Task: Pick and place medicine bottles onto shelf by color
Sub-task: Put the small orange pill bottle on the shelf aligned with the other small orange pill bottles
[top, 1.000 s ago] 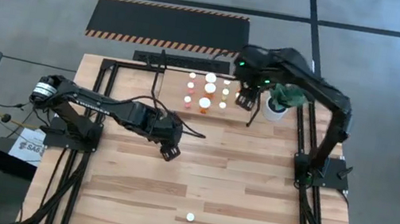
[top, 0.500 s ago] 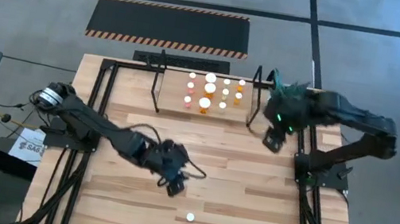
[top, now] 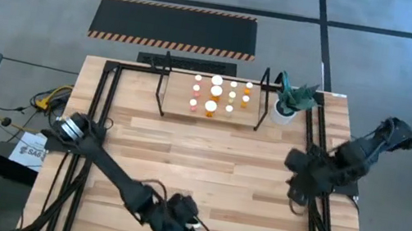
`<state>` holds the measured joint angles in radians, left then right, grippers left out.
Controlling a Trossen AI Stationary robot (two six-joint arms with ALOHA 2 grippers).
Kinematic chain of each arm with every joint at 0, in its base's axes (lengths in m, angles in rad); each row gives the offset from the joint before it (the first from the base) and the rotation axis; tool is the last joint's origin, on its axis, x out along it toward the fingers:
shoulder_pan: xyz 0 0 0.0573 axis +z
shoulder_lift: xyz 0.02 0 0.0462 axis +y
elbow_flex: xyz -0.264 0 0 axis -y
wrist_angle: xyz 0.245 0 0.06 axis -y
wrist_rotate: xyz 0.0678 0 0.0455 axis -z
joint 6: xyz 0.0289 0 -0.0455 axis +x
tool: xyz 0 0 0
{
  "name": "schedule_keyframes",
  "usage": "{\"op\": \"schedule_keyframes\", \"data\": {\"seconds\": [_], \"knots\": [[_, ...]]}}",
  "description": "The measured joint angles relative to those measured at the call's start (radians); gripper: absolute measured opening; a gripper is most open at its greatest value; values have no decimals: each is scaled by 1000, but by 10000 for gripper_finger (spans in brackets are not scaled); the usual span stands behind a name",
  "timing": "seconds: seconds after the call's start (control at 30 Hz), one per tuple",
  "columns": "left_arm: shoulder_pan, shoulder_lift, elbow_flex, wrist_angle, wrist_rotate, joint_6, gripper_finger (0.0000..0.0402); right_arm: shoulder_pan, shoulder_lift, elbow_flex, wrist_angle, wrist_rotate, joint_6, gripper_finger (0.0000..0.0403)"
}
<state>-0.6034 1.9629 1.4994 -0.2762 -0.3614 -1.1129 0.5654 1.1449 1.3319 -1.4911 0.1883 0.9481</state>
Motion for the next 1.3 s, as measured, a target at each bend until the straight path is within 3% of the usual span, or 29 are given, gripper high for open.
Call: {"op": "schedule_keyframes", "data": {"seconds": [0.17, 0.47, 0.73, 0.97, 1.13, 1.3], "knots": [[-32, 119, 120, -95, -103, 56, 206, 180, 2, -49, 22, 76, 72, 223], [-34, 184, 222, -242, -127, 111, 206, 405, -1, -167, 20, 292, 87, 223], [-32, 184, 215, -288, -99, 166, 206, 466, -24, -310, 57, 343, 203, 223], [-29, 184, 214, -317, -99, 176, 206, 482, -81, -431, 191, 345, 207, 223], [-28, 183, 214, -319, -157, 222, 206, 482, -129, -509, 269, 345, 206, 224], [-21, 202, 213, -327, -122, 210, 206, 482, -193, -593, 382, 345, 170, 223]]}}
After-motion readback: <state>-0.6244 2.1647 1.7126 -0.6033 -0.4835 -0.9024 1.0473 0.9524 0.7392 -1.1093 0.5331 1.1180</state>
